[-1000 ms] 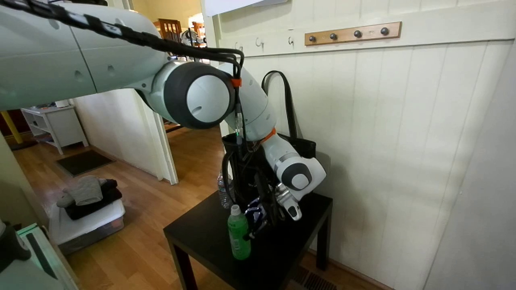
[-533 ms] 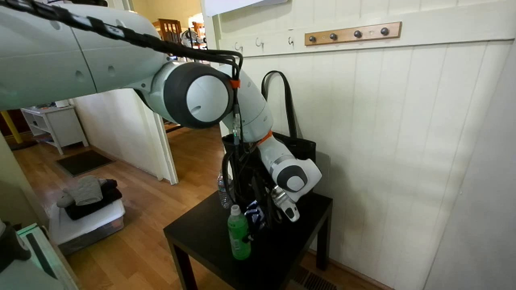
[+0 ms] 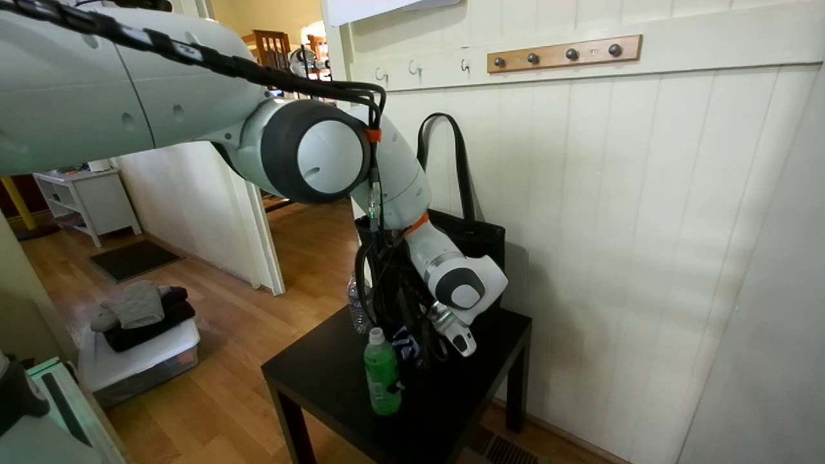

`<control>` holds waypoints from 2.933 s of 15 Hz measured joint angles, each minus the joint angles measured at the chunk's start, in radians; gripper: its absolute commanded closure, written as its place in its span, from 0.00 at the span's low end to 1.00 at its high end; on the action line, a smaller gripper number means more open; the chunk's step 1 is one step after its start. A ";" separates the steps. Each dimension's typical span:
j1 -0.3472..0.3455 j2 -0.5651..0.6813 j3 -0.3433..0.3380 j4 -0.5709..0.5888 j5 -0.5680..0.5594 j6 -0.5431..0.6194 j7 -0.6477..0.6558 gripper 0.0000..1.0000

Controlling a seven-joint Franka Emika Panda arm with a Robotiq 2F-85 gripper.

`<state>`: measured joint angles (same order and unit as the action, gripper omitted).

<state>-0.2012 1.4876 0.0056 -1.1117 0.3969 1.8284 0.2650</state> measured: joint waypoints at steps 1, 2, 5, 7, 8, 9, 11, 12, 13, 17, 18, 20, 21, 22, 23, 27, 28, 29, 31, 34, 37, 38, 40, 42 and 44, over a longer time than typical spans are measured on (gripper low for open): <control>0.002 0.000 0.000 -0.002 -0.001 0.012 -0.002 0.00; 0.003 0.000 0.000 -0.005 -0.002 0.027 -0.004 0.00; 0.006 0.000 0.000 -0.015 -0.002 0.059 -0.015 0.00; 0.006 0.000 0.001 -0.020 -0.002 0.069 -0.020 0.00; 0.006 0.000 0.001 -0.021 -0.002 0.069 -0.023 0.00; 0.006 0.000 0.001 -0.022 -0.002 0.069 -0.026 0.00; 0.006 0.000 0.001 -0.024 -0.002 0.069 -0.033 0.00; 0.006 0.000 0.002 -0.025 -0.002 0.069 -0.037 0.00; 0.006 0.000 0.002 -0.027 -0.002 0.069 -0.042 0.06; 0.006 0.000 0.003 -0.032 -0.002 0.069 -0.055 0.50; 0.006 0.000 0.003 -0.035 -0.002 0.069 -0.056 0.58; 0.006 -0.003 0.003 -0.039 -0.002 0.068 -0.056 0.62; 0.006 -0.003 0.003 -0.039 -0.002 0.068 -0.056 0.64; 0.006 -0.003 0.003 -0.040 -0.002 0.068 -0.056 0.64; 0.006 -0.003 0.003 -0.040 -0.002 0.068 -0.056 0.64; 0.006 -0.004 0.003 -0.039 -0.002 0.069 -0.057 0.64; 0.006 -0.005 0.001 -0.036 -0.002 0.071 -0.059 0.64; 0.005 -0.005 0.000 -0.031 -0.002 0.074 -0.062 0.64; 0.005 -0.005 -0.004 -0.014 -0.011 0.075 -0.066 0.64; 0.005 -0.005 -0.010 0.011 -0.026 0.092 -0.067 0.64; 0.007 -0.005 -0.011 0.037 -0.039 0.122 -0.072 0.64; 0.010 -0.005 -0.010 0.047 -0.045 0.136 -0.077 0.64; 0.020 -0.005 -0.006 0.069 -0.059 0.161 -0.091 0.64; 0.034 -0.005 -0.004 0.093 -0.077 0.182 -0.098 0.64; 0.049 -0.006 -0.003 0.110 -0.086 0.198 -0.110 0.64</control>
<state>-0.1519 1.4815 0.0028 -1.0014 0.3112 2.0263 0.1555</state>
